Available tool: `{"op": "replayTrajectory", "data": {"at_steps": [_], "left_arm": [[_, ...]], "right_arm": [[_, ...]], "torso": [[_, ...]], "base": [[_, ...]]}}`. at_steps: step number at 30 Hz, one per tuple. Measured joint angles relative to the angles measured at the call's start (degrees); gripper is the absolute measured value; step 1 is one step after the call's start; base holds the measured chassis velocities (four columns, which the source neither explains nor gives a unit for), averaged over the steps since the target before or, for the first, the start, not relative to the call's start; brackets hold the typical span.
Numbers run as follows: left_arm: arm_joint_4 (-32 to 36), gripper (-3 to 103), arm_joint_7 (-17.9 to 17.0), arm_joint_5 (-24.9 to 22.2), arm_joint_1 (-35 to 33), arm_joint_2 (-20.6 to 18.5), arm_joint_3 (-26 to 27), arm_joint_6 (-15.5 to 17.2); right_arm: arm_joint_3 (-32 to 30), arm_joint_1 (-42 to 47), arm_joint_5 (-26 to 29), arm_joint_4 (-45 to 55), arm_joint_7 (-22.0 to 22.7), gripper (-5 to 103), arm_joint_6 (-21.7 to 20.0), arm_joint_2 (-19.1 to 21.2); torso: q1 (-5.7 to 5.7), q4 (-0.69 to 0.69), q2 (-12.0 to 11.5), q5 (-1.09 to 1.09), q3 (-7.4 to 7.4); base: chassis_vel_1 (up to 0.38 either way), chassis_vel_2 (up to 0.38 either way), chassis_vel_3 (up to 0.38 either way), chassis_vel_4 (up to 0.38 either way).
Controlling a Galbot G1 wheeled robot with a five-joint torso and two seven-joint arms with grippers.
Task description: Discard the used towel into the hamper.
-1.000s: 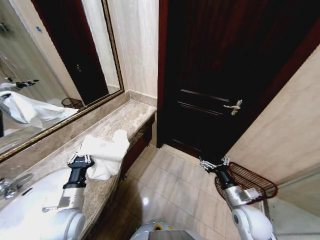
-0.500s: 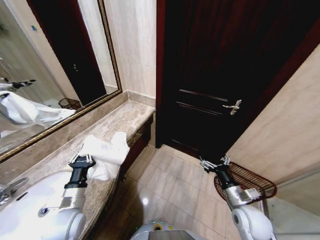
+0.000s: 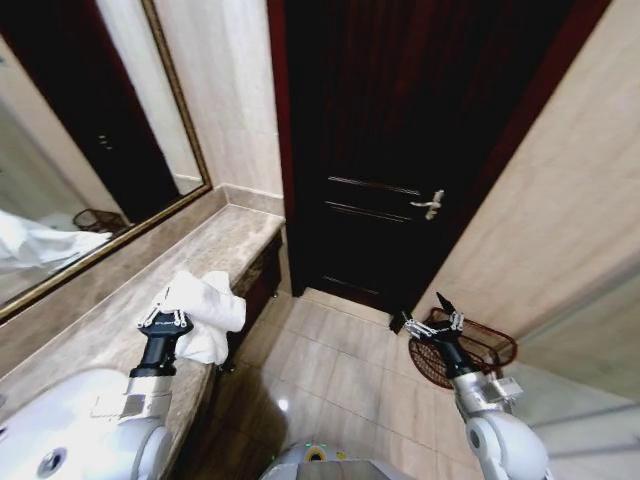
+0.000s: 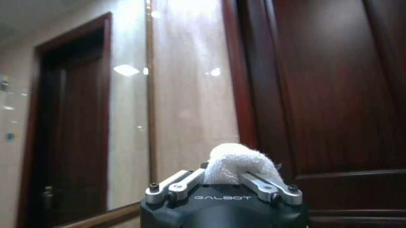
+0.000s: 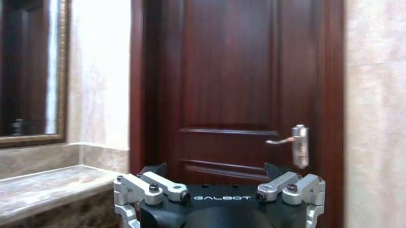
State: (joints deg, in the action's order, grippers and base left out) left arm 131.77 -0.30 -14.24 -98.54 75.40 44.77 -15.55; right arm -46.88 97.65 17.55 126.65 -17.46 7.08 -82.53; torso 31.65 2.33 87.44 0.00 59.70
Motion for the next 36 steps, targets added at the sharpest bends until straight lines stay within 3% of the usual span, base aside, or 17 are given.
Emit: {"op": "replayTrajectory", "data": {"at_steps": [22,36], "left_arm": [[-0.77,2,0.77,0.14,0.00,0.09,-0.12,-0.70],[-1.71,2,1.92,0.09,0.12,0.18,-0.19,-1.31]], "right_arm": [[-0.06,0.43,0.27,-0.01,0.68,100,0.44,-0.96],[-0.14,0.53,-0.09,0.10,3.45,100,0.44,-1.50]], "torso": [[-0.01,0.00,0.01,-0.01,0.00],[0.00,-0.01,0.01,0.00,0.00]], "base": [[-0.122,-0.123,-0.126,-0.127],[-0.126,-0.124,-0.123,-0.131]]}}
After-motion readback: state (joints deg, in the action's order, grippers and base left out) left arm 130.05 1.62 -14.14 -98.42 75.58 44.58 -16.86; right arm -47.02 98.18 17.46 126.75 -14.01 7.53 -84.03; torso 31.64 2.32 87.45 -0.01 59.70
